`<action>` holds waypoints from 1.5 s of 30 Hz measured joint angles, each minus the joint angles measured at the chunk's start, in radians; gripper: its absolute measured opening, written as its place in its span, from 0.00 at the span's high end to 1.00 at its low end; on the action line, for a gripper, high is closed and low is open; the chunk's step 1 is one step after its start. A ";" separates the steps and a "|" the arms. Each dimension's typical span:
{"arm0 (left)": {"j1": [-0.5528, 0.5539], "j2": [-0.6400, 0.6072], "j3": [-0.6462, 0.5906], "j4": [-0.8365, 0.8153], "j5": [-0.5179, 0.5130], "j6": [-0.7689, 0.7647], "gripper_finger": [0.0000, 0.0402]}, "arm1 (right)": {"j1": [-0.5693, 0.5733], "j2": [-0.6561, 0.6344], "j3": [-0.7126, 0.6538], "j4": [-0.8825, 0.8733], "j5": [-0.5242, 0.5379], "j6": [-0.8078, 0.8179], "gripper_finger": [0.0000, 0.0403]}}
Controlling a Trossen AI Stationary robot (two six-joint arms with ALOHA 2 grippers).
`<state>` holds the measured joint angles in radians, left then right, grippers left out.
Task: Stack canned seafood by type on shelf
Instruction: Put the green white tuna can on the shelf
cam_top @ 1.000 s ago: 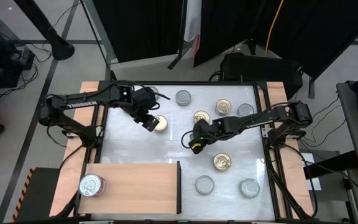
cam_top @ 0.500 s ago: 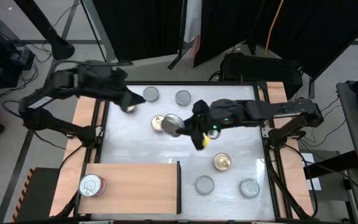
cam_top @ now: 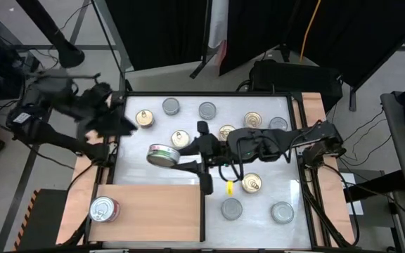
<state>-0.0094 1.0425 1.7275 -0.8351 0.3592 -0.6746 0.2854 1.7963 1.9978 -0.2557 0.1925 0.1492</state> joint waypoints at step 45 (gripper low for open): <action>-0.385 0.114 0.000 -0.037 -0.500 0.350 0.63 | -0.011 0.089 0.146 -0.058 0.088 0.055 0.68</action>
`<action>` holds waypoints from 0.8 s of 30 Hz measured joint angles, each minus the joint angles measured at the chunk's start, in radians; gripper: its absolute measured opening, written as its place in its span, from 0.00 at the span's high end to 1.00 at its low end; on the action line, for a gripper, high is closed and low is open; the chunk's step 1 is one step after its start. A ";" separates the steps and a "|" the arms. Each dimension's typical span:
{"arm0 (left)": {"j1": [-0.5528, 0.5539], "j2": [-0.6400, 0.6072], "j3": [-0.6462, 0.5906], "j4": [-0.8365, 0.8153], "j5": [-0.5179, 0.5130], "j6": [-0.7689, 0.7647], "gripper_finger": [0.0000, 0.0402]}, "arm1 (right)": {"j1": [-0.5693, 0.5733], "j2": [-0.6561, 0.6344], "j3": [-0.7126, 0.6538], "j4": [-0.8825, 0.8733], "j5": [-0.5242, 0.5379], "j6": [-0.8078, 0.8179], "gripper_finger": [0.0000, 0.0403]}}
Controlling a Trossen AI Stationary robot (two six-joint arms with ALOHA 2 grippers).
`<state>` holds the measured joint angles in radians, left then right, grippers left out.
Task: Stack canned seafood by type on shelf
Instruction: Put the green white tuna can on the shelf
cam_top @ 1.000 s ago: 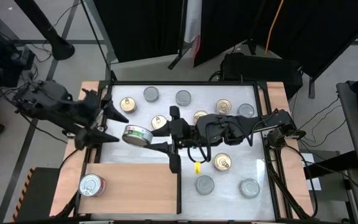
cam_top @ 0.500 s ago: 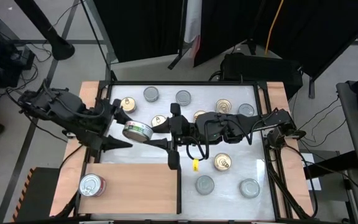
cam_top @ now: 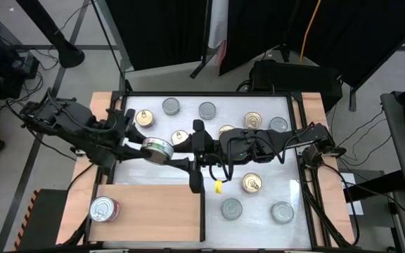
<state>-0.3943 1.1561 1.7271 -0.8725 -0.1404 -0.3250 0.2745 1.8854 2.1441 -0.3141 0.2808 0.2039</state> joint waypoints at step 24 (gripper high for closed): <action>-0.263 0.169 -0.001 -0.364 -0.049 -0.222 0.64 | -0.027 -0.158 0.000 -0.597 -0.038 0.564 0.25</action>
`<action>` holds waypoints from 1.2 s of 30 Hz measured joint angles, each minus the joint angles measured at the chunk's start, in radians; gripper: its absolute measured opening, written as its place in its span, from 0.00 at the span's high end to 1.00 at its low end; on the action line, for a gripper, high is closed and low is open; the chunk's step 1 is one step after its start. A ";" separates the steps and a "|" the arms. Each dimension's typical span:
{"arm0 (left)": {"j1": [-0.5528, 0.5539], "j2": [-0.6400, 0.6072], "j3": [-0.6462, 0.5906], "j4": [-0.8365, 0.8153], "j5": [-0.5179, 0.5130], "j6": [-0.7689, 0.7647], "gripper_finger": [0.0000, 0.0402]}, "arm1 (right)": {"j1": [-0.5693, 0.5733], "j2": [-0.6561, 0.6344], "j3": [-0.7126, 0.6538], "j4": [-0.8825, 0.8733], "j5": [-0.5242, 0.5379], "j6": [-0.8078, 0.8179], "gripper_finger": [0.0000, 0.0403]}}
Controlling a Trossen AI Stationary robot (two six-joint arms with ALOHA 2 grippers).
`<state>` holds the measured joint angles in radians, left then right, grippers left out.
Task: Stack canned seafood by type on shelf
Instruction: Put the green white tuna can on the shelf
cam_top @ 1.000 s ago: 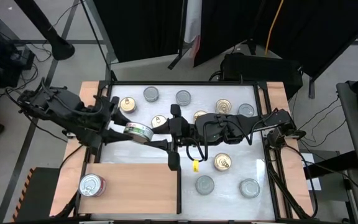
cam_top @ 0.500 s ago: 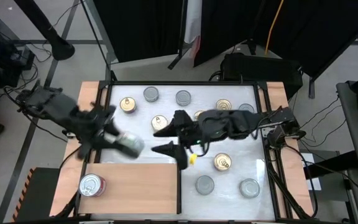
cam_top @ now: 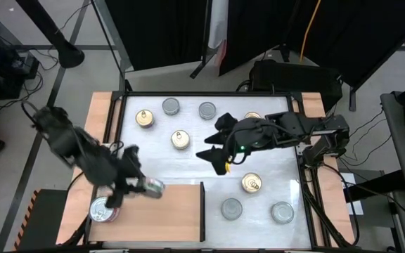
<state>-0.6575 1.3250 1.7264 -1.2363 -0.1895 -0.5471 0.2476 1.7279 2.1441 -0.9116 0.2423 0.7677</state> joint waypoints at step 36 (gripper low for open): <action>-0.165 0.417 0.052 -0.334 -0.367 -0.153 0.64 | -0.033 -0.005 0.000 -0.348 -0.008 -0.115 0.25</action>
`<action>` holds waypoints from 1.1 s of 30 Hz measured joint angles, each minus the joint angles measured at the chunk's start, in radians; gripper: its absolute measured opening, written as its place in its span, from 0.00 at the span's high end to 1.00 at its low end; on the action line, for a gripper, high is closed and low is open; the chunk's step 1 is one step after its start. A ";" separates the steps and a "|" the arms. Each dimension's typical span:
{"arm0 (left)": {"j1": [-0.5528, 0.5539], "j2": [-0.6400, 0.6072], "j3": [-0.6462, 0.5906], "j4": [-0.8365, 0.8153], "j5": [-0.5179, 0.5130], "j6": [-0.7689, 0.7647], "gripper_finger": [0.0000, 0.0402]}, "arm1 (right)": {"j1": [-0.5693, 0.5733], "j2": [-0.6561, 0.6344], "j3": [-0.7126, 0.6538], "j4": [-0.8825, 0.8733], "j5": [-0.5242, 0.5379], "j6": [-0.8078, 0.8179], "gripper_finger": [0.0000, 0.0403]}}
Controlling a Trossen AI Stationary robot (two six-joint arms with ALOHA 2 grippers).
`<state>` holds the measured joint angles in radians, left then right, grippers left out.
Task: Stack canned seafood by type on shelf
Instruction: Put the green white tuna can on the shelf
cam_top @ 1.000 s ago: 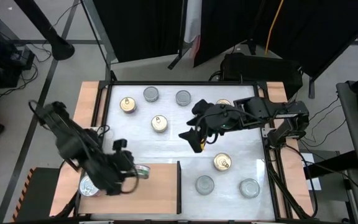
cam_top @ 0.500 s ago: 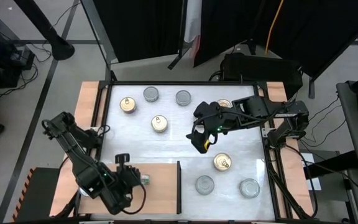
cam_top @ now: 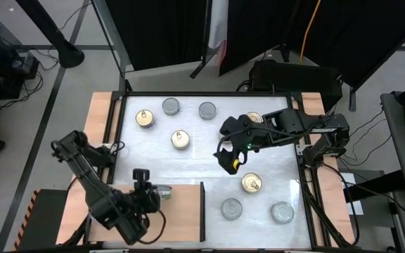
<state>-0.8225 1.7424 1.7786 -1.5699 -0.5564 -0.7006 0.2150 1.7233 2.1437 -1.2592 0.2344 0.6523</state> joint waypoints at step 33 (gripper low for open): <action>-0.042 0.109 0.063 0.073 0.312 0.079 0.44 | -0.011 0.000 0.000 -0.022 0.001 -0.014 0.25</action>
<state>-0.8645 1.8518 1.8420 -1.4968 -0.2440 -0.6217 0.2035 1.7237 2.1437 -1.2817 0.2356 0.6379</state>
